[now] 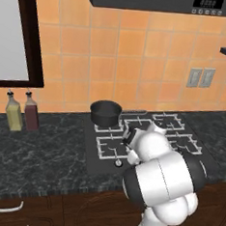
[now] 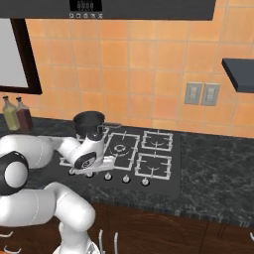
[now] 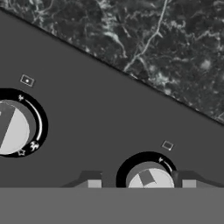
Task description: Turn off the rear left burner of the stove.
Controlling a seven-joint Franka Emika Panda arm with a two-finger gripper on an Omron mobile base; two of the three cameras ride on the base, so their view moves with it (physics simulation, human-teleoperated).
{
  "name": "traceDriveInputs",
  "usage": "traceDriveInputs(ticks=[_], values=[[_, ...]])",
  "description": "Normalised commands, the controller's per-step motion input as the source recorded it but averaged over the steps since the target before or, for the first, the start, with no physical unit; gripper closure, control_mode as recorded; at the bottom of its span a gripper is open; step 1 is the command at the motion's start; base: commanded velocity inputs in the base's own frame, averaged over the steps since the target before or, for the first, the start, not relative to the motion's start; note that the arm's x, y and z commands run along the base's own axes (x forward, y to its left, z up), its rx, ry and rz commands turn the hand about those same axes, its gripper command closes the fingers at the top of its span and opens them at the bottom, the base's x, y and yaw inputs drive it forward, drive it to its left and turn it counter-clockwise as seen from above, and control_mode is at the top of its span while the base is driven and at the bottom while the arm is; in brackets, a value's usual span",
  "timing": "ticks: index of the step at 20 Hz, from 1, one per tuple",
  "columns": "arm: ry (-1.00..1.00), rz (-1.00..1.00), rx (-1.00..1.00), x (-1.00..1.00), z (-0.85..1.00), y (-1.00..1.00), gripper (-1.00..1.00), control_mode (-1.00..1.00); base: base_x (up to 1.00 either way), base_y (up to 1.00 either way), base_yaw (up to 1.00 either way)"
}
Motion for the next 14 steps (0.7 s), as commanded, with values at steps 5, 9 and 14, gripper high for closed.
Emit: traceDriveInputs(ticks=[5,9,14], values=[[0.00,-1.00,0.01,0.12,-0.30,0.01,1.00,-1.00,0.00,0.00,0.00],[0.00,-1.00,0.03,0.00,-0.33,0.00,1.00,-1.00,0.00,0.00,0.00],[0.02,-1.00,0.03,0.00,-0.34,0.00,1.00,-1.00,0.00,0.00,0.00]])
